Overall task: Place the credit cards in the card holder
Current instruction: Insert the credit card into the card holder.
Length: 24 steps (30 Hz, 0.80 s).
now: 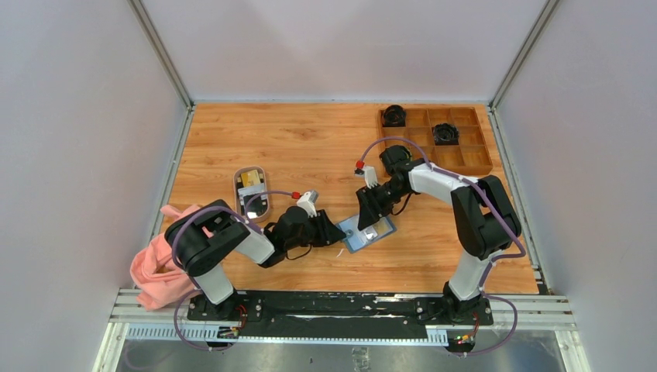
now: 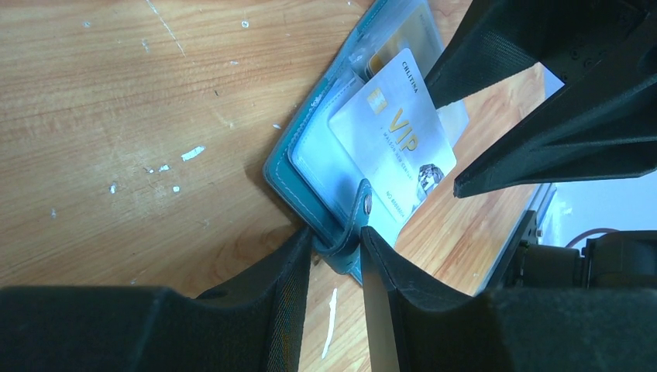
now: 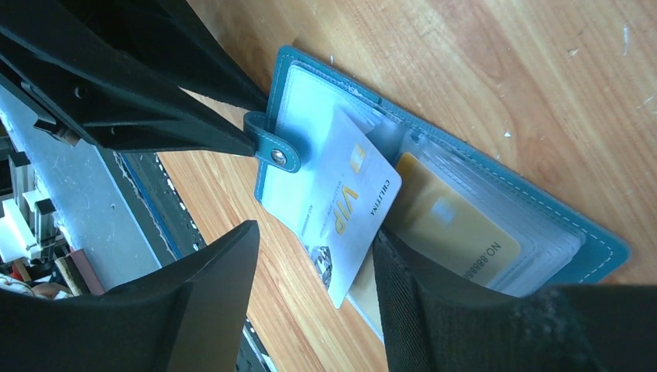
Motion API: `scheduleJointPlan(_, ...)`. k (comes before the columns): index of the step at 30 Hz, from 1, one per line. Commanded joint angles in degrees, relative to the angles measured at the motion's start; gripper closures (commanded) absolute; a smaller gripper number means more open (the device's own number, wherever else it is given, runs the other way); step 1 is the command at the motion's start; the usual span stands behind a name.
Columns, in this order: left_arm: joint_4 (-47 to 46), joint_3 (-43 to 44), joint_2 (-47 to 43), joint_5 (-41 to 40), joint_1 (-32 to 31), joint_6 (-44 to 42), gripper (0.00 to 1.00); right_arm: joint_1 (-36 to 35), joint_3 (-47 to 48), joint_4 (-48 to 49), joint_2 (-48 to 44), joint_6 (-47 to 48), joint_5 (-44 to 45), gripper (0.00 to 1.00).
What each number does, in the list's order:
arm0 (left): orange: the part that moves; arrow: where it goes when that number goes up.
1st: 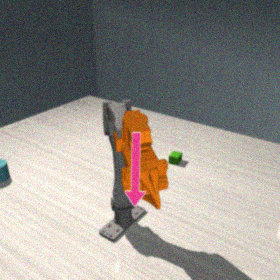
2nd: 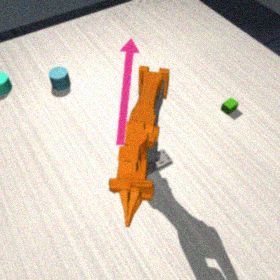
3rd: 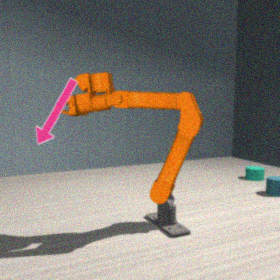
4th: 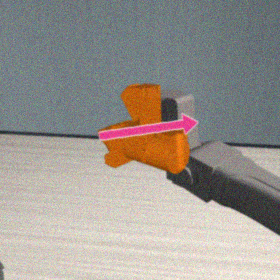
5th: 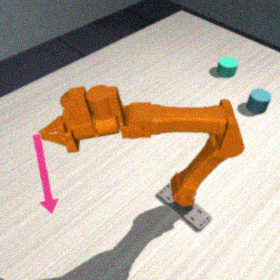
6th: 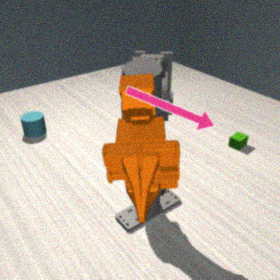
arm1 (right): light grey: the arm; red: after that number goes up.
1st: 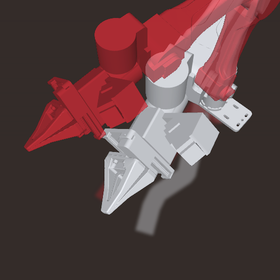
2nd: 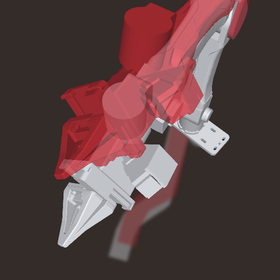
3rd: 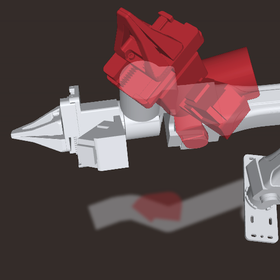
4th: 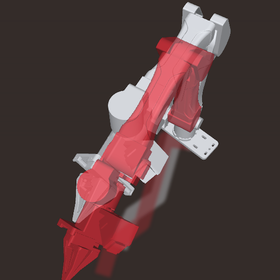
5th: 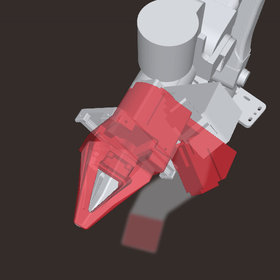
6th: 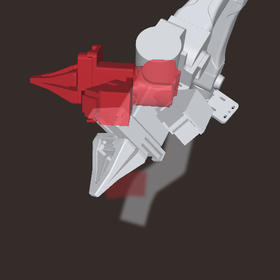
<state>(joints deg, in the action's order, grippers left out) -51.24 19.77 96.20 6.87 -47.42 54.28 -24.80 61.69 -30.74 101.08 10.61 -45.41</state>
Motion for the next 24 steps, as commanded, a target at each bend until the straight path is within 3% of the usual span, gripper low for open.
scheduleJointPlan(1,0.7,-1.5,2.2,0.8,0.5,-0.1,0.64,0.4,1.4,-3.5,0.2,2.1,0.7,0.41)
scheduleJointPlan(6,-1.6,-1.8,3.0,1.9,0.7,0.4,0.66,-0.4,1.7,-4.8,0.3,2.8,2.2,0.4)
scheduleJointPlan(18,-6.2,-3.4,4.0,3.2,1.3,1.5,0.75,-10.3,3.0,-6.4,-0.6,5.7,14.5,0.43)
scheduleJointPlan(24,-7.1,-3.9,3.9,3.4,1.4,1.8,0.76,-10.2,3.5,-7.1,-2.7,6.8,19.5,0.4)
